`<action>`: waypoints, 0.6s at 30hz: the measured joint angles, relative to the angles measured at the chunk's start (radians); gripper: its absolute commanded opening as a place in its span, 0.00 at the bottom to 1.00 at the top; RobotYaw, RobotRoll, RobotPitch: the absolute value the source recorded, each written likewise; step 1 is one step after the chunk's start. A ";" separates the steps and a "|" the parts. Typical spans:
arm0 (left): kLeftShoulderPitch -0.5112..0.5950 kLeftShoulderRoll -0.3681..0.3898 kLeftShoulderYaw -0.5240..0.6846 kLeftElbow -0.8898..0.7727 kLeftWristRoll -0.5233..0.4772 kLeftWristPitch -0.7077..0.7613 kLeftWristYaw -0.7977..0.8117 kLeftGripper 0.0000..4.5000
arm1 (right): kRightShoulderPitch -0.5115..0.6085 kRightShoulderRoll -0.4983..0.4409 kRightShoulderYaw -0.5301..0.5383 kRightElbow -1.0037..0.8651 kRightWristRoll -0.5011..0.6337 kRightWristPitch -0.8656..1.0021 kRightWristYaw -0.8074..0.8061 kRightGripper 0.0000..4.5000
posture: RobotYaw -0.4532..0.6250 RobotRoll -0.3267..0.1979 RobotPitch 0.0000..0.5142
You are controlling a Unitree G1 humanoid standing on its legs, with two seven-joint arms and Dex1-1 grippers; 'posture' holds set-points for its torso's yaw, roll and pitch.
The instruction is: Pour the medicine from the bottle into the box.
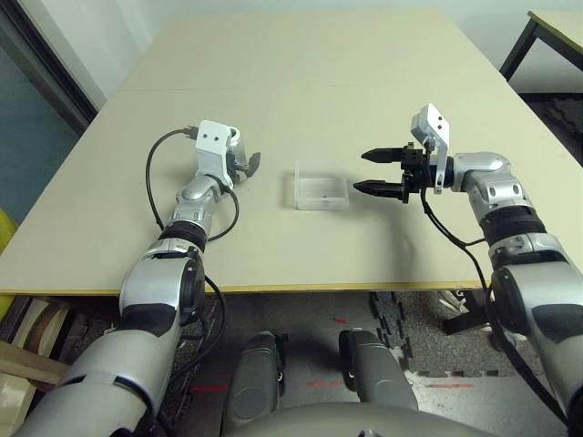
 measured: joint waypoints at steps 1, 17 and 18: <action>0.005 0.000 0.002 -0.004 -0.002 -0.003 -0.002 1.00 | 0.000 0.000 0.000 0.000 0.000 0.000 0.000 1.00 | 0.26 0.62 0.22; 0.189 0.041 0.016 -0.279 -0.071 0.024 -0.145 1.00 | 0.000 0.005 -0.001 0.005 0.001 -0.009 -0.005 1.00 | 0.27 0.62 0.21; 0.211 0.041 0.016 -0.308 -0.075 0.038 -0.153 1.00 | 0.000 0.005 -0.001 0.008 0.001 -0.011 -0.006 1.00 | 0.27 0.62 0.21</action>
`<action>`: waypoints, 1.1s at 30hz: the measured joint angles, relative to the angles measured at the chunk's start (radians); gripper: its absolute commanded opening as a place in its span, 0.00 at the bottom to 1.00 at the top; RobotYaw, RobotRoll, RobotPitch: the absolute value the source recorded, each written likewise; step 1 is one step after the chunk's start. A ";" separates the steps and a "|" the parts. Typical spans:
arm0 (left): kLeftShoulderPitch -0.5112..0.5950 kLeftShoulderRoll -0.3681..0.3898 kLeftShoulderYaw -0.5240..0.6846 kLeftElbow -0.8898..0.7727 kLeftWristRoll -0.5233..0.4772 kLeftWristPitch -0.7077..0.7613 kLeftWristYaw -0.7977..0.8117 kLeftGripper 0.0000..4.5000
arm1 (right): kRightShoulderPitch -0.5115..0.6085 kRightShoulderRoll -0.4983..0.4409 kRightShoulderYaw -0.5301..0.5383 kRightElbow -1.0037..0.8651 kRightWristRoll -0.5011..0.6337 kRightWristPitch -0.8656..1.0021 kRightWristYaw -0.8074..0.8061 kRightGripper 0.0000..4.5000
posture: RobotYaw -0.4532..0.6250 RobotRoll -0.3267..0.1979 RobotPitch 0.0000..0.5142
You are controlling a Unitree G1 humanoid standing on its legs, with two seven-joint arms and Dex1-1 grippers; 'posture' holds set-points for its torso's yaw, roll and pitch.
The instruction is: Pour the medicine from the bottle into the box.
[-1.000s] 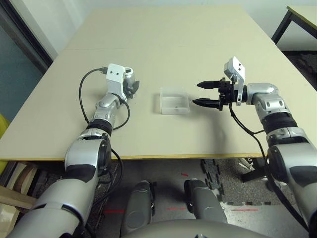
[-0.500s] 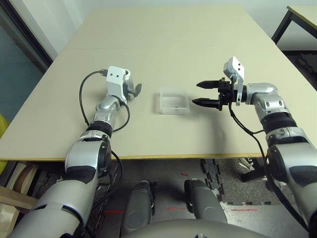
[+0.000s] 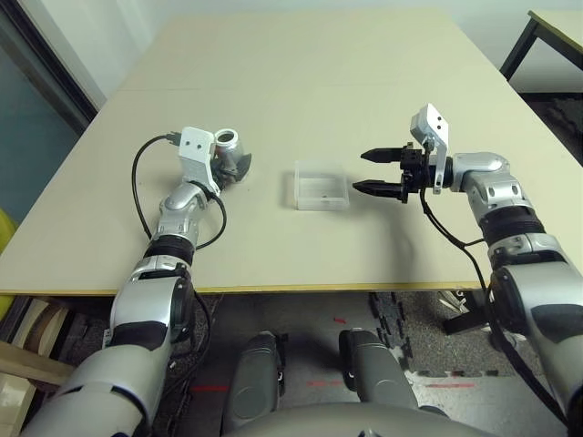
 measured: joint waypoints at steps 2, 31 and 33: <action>0.041 0.000 -0.001 -0.059 -0.008 0.028 -0.008 1.00 | 0.000 0.000 0.000 0.006 0.000 -0.001 -0.001 1.00 | 0.28 0.62 0.21; 0.346 0.184 0.151 -0.615 -0.132 0.365 0.084 1.00 | 0.029 -0.048 -0.163 0.046 0.043 0.022 -0.255 1.00 | 0.30 0.62 0.22; 0.317 0.192 0.158 -0.570 -0.132 0.352 0.095 1.00 | 0.045 -0.048 -0.177 0.042 0.046 0.022 -0.320 1.00 | 0.30 0.62 0.22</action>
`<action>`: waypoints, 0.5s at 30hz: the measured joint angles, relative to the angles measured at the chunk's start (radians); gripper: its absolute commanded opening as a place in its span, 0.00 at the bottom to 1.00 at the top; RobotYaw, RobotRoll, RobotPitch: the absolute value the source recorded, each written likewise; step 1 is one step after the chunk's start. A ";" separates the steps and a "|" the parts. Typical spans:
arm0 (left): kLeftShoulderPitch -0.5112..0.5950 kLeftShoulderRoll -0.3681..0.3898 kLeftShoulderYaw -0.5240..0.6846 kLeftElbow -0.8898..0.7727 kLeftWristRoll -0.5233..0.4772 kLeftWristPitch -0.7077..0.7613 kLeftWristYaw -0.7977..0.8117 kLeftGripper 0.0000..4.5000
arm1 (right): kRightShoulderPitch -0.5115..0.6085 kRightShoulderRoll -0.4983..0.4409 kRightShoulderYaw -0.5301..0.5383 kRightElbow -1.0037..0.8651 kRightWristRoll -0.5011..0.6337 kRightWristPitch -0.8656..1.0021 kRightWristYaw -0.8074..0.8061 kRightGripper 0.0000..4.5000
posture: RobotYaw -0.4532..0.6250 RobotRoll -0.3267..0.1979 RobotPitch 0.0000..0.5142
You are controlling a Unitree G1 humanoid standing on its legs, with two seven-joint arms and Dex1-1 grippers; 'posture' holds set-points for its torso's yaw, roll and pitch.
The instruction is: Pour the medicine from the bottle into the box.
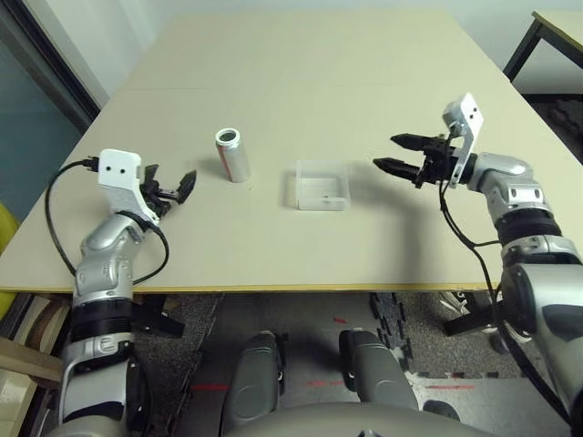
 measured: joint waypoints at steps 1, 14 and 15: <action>-0.015 0.004 0.001 0.024 0.000 -0.009 0.004 1.00 | 0.008 0.000 -0.014 -0.003 0.002 -0.001 -0.032 1.00 | 0.30 0.62 0.22; -0.173 0.057 0.019 0.259 0.003 -0.097 0.036 1.00 | 0.098 -0.053 -0.142 -0.028 0.010 -0.101 -0.374 1.00 | 0.25 0.62 0.26; -0.182 0.058 0.019 0.269 0.004 -0.102 0.037 1.00 | 0.107 -0.061 -0.146 -0.028 0.010 -0.109 -0.393 1.00 | 0.25 0.62 0.27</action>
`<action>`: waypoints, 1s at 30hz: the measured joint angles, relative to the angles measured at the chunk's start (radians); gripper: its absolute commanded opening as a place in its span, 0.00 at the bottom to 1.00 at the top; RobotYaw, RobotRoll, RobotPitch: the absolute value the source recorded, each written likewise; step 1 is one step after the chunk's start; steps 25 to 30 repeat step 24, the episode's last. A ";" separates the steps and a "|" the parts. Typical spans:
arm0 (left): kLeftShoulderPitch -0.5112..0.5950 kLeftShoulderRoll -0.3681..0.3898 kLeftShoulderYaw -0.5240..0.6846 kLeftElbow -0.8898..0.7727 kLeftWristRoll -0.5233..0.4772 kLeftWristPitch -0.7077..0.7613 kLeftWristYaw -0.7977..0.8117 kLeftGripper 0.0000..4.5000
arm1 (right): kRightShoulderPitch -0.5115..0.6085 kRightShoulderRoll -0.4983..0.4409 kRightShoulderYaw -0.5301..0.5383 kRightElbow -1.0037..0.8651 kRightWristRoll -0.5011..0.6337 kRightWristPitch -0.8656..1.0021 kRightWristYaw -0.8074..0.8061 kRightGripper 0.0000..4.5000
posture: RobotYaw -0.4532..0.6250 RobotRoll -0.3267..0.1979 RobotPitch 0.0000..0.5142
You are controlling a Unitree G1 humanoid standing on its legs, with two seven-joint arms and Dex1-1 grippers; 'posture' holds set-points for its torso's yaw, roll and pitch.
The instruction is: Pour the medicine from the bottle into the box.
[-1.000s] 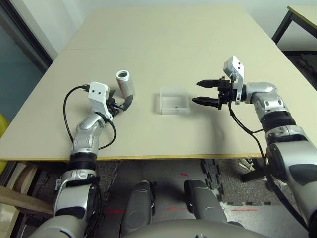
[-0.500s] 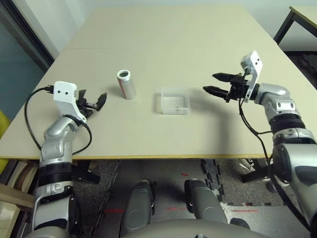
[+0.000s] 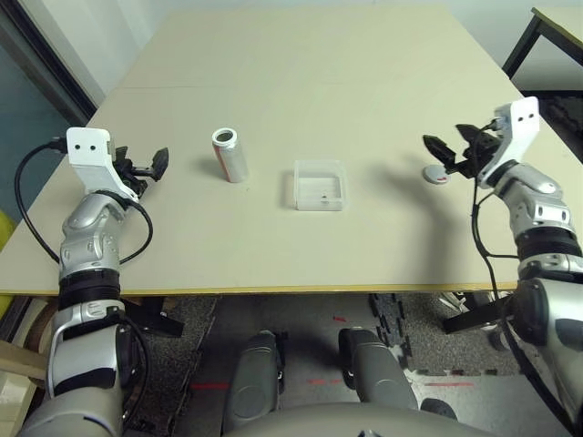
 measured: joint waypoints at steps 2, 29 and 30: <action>-0.012 0.006 0.000 0.027 0.001 -0.014 0.003 1.00 | 0.012 -0.010 -0.019 0.000 0.001 -0.018 -0.034 1.00 | 0.24 0.62 0.27; -0.132 0.043 -0.021 0.264 0.021 -0.121 0.006 1.00 | 0.062 -0.046 -0.107 0.047 0.046 -0.068 -0.100 1.00 | 0.24 0.62 0.24; -0.132 0.043 -0.021 0.264 0.021 -0.121 0.006 1.00 | 0.062 -0.046 -0.107 0.047 0.046 -0.068 -0.100 1.00 | 0.24 0.62 0.24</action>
